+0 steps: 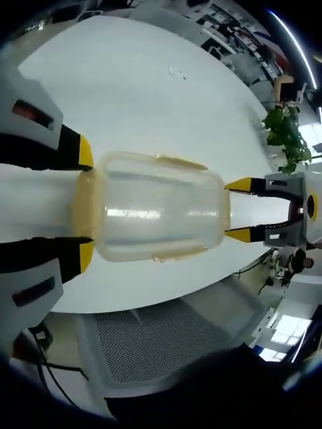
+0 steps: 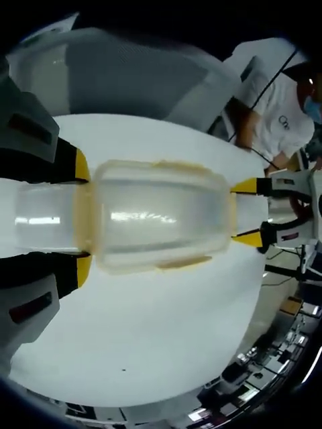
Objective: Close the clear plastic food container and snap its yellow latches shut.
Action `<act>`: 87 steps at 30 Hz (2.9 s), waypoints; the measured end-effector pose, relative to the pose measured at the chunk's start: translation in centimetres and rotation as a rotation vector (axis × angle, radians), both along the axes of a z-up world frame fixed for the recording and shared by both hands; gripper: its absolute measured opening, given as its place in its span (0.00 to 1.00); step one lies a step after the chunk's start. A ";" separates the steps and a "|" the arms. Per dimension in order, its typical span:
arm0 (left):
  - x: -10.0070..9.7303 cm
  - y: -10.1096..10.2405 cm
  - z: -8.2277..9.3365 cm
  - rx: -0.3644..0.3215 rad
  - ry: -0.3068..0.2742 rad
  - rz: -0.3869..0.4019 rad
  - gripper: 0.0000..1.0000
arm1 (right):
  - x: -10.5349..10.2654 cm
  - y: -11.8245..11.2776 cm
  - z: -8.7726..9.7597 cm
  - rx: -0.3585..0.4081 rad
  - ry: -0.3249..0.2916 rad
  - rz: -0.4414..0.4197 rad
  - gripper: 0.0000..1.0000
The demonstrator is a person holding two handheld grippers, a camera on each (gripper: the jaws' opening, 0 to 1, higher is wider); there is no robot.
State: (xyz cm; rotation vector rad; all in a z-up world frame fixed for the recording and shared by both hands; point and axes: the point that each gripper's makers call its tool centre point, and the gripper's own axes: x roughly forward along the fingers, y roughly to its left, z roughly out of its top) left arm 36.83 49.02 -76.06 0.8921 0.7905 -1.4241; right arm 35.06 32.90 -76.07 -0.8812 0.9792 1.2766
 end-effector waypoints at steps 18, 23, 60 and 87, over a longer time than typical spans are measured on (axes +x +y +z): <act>-0.7 -5.5 -0.2 0.008 0.013 0.010 0.37 | -0.5 -5.6 -0.2 0.002 0.003 0.009 0.38; -0.7 -6.8 -0.2 0.010 0.011 0.008 0.37 | -0.5 -6.9 -0.3 0.004 0.004 0.009 0.38; -1.0 -14.0 -1.3 0.022 0.002 0.002 0.37 | -1.3 -14.1 -1.1 0.009 -0.003 -0.008 0.38; -1.6 -15.4 -1.5 0.056 -0.026 0.001 0.38 | -1.4 -15.4 -2.2 0.026 -0.050 -0.002 0.38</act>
